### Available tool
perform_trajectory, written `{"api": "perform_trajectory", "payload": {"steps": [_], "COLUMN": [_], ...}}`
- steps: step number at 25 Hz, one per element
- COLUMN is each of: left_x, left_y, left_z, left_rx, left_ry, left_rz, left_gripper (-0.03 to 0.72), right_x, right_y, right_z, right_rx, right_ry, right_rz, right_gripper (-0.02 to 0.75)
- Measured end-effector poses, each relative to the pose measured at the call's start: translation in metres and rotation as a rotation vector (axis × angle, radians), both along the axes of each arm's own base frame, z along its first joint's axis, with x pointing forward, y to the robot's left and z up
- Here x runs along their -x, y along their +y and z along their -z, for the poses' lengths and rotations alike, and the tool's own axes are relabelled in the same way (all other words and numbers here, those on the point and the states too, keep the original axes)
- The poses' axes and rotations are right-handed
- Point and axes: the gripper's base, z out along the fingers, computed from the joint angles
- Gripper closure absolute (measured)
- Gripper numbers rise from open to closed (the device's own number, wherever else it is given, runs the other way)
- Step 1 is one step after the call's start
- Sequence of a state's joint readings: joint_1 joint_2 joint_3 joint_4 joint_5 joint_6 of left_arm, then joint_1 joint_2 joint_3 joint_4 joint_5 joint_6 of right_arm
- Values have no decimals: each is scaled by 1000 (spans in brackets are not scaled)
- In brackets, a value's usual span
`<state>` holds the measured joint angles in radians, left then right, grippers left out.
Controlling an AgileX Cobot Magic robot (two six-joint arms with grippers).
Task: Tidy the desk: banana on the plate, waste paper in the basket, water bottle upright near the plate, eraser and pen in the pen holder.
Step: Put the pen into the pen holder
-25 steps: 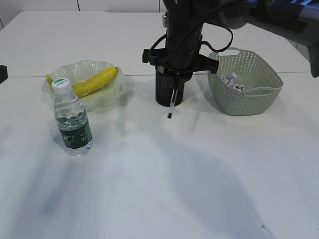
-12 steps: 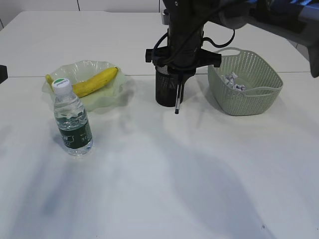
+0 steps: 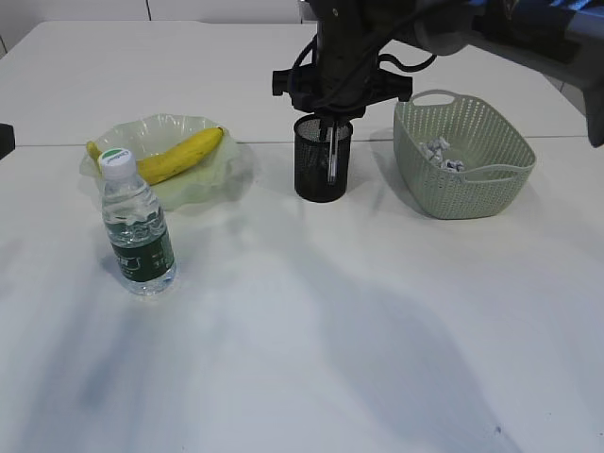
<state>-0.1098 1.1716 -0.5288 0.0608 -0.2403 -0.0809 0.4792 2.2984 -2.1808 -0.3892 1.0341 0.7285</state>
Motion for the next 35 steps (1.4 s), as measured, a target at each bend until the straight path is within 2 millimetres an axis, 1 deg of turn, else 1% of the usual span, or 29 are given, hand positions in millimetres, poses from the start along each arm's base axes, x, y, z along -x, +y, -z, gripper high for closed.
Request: {"api": "perform_trajectory", "payload": {"steps": [11, 14, 19, 25, 28, 35], "left_x": [0, 0, 1, 1, 1, 1], "left_y": [0, 0, 0, 0, 0, 0], "left_z": [0, 0, 2, 2, 2, 2], "left_rx": [-4, -4, -13, -21, -22, -24], "left_ry": [0, 0, 19, 20, 20, 19], "left_rz": [2, 2, 5, 10, 11, 12], "left_gripper": [254, 255, 257, 258, 258, 258], "right_x": [-15, -19, -27, -39, -45, -50], "right_y": [-3, -3, -9, -25, -29, -24], "right_z": [-14, -17, -22, -28, -34, -41], "right_rx": [114, 101, 96, 65, 61, 36], "right_ry": [-217, -265, -338, -421, -488, -587], "right_rz": [-78, -90, -101, -106, -136, -207], "right_gripper": [691, 691, 691, 691, 692, 693]}}
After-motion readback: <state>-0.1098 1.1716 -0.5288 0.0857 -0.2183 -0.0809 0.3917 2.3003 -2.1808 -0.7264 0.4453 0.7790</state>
